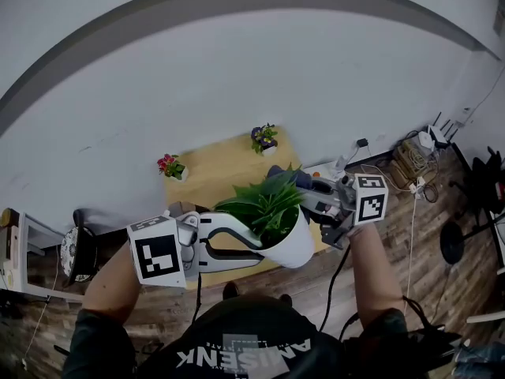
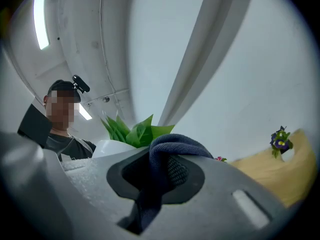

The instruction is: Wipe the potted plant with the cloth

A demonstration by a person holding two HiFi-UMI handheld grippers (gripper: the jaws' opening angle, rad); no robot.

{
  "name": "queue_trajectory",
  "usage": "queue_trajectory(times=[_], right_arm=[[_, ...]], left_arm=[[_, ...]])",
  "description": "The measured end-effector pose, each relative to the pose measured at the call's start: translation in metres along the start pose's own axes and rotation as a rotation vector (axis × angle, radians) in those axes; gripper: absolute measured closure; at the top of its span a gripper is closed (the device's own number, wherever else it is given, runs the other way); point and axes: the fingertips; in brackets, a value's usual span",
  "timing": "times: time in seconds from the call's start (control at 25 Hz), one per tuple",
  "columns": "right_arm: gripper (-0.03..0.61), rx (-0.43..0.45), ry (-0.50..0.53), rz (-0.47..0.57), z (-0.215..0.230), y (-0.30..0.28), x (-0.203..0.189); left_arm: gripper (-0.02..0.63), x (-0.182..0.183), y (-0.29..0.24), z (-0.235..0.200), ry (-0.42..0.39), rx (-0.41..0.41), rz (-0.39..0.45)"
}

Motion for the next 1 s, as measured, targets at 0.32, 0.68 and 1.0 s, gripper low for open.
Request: queue_trajectory(times=[0.32, 0.68, 1.0], right_arm=[[0.534, 0.166, -0.085, 0.053, -0.009, -0.009, -0.007], [0.534, 0.217, -0.159, 0.134, -0.002, 0.012, -0.004], [0.534, 0.17, -0.18, 0.175, 0.001, 0.033, -0.018]], left_arm=[[0.58, 0.001, 0.016, -0.008, 0.117, -0.001, 0.076], [0.58, -0.011, 0.025, -0.029, 0.176, -0.007, 0.138], [0.578, -0.02, 0.025, -0.043, 0.287, 0.031, 0.272]])
Point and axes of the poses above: the fingertips, and each gripper's own axes: y backward along the fingers, z to its right, x out of its top, and after that the axes turned 2 degrees about -y, right-handed
